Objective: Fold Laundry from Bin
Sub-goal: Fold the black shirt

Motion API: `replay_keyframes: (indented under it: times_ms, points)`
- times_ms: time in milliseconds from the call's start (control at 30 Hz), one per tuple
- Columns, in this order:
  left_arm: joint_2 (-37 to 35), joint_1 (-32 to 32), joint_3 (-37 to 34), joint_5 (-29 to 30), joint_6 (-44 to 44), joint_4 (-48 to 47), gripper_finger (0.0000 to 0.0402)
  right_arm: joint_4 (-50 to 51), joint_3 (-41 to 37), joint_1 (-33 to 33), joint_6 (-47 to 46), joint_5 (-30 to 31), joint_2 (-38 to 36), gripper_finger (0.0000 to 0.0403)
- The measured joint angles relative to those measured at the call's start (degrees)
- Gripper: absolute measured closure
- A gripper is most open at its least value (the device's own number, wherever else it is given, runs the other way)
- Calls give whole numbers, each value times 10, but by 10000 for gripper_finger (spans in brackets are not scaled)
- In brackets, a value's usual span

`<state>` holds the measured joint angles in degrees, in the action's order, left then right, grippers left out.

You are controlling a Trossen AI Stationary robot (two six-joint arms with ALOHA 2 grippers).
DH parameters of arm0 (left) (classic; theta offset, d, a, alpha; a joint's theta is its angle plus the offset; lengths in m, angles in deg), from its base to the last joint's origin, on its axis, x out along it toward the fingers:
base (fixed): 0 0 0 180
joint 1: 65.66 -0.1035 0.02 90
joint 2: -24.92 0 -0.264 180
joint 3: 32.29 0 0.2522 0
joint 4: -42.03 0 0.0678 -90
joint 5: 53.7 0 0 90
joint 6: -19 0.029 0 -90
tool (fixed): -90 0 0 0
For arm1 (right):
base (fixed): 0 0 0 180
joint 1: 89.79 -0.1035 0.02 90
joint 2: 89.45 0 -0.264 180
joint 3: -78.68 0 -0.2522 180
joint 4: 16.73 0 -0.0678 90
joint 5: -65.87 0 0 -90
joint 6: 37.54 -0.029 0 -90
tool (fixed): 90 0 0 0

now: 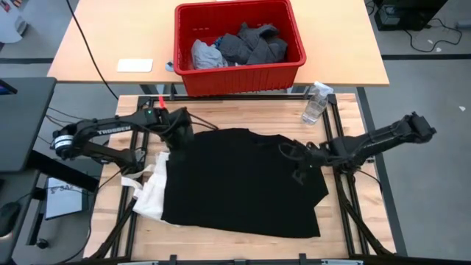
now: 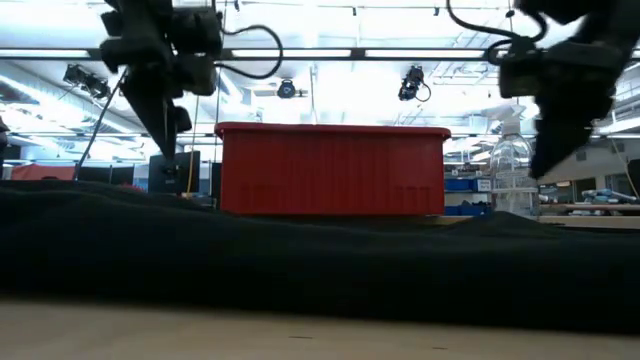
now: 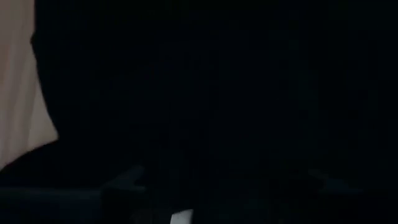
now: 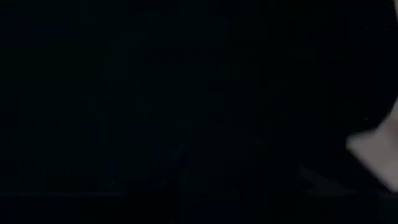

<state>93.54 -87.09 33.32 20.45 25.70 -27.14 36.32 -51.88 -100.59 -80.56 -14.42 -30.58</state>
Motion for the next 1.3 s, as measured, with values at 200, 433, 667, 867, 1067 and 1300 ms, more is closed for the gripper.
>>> replay_keyframes:
  times_ms: [200,433,667,867,1067,1300]
  points:
    - [0,-15,-29,-69,59,34,202,-53,0,64,46,-2,0,231]
    - [0,-16,-109,-80,61,128,202,-40,0,125,87,-22,0,231]
    - [3,-19,-171,-76,41,178,202,-15,0,161,140,-38,0,236]
    - [7,-18,-170,-77,39,188,227,-13,-5,173,167,-77,0,241]
    - [7,-17,-170,-85,38,188,362,-17,-40,181,194,-92,0,254]
    - [7,-17,-144,-89,8,178,396,-80,-78,181,283,-93,0,266]
